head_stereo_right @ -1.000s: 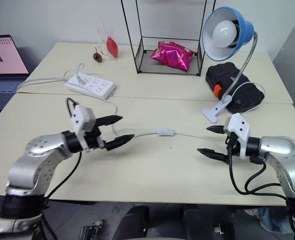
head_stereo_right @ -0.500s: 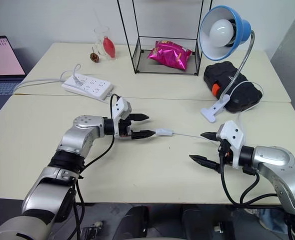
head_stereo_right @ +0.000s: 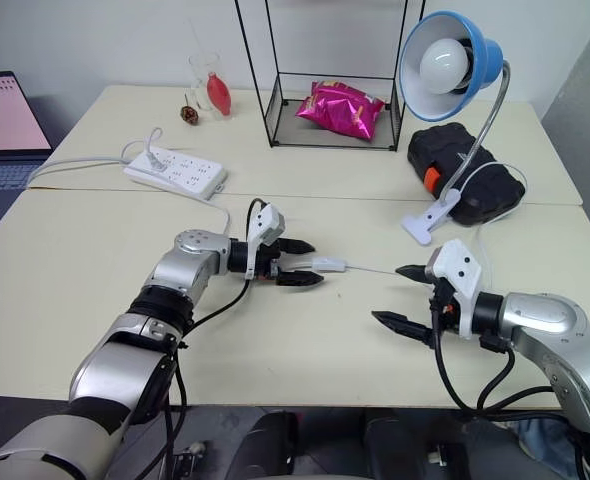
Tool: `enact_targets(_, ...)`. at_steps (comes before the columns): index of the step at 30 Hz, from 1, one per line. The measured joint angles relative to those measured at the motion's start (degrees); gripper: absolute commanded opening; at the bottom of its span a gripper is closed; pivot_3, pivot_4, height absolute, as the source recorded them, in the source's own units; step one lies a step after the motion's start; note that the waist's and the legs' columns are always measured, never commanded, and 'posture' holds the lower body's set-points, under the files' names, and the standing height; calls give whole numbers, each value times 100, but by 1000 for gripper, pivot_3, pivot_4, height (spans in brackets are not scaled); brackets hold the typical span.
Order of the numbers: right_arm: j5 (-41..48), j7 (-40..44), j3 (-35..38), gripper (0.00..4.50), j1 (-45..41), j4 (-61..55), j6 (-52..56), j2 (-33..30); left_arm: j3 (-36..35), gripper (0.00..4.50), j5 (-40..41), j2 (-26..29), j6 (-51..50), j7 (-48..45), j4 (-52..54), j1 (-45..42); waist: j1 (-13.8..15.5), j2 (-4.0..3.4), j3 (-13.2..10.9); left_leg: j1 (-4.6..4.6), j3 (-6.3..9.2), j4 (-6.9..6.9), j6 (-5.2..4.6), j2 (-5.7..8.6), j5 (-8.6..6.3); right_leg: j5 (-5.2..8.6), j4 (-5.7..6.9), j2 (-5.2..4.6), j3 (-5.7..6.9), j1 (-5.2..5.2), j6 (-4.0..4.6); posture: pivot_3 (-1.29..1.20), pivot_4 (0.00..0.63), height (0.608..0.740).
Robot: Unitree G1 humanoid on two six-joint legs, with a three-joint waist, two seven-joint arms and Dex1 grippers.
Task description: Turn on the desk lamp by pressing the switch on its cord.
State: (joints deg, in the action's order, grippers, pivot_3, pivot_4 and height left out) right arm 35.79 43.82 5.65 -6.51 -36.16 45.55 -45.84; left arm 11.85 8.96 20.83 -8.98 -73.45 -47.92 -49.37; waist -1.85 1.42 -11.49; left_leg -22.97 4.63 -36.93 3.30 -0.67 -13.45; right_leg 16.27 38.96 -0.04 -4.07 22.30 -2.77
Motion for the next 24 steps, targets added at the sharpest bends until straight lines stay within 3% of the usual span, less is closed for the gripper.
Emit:
enact_targets(16, 143, -140, 0, 4500, -135, -26, 115, -54, -39, 1264, -301, -241, 335, -78, -354, -121, 4, 0, 0, 0, 2, 0, 0, 0, 0, 0, 1, 0, 1, 0, 0, 0, 150, 740)
enact_targets(24, 394, -434, 171, 4500, 56, -152, 235, 240, -123, 1104, -329, -253, 599, 94, 119, 64, 6, 0, 0, -1, 6, 3, 0, -1, 0, 0, 1, 0, 2, -1, 0, 0, 150, 740)
